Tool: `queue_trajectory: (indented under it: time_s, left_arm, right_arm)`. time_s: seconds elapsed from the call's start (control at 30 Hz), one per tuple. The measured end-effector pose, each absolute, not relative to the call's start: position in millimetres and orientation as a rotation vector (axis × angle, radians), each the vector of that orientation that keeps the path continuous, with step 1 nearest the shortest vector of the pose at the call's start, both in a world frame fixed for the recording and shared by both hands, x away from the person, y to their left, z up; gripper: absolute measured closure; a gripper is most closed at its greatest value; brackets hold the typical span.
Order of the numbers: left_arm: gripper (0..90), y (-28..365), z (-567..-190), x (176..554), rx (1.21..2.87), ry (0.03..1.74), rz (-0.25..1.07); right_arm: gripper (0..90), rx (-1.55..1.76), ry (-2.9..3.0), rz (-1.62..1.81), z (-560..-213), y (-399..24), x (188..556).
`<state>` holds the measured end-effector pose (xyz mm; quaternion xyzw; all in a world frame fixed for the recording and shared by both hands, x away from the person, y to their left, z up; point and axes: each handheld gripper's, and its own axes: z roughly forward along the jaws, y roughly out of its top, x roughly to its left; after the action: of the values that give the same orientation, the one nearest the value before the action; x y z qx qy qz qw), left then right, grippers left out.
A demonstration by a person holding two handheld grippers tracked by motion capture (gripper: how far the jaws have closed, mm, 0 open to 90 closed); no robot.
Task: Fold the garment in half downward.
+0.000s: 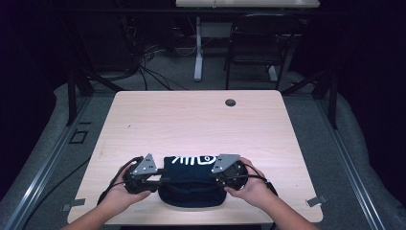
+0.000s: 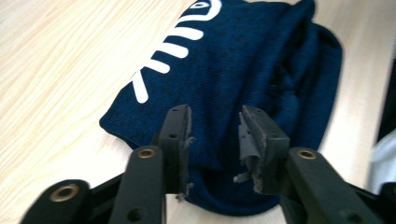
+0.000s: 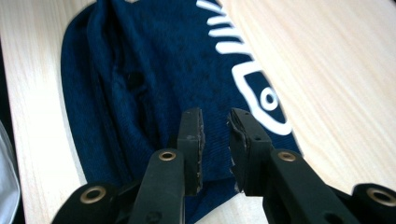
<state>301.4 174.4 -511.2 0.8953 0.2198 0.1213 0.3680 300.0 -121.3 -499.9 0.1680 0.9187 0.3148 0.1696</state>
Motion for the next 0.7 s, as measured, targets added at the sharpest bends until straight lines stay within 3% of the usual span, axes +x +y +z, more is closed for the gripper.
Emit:
queue_trajectory:
  time_s: [0.7]
  left_arm:
    - [52.4,164.6,-549.6,296.1,2.404,0.539,0.234]
  right_arm:
    - [70.8,0.508,2.743,0.836,-540.8,-120.0,288.4]
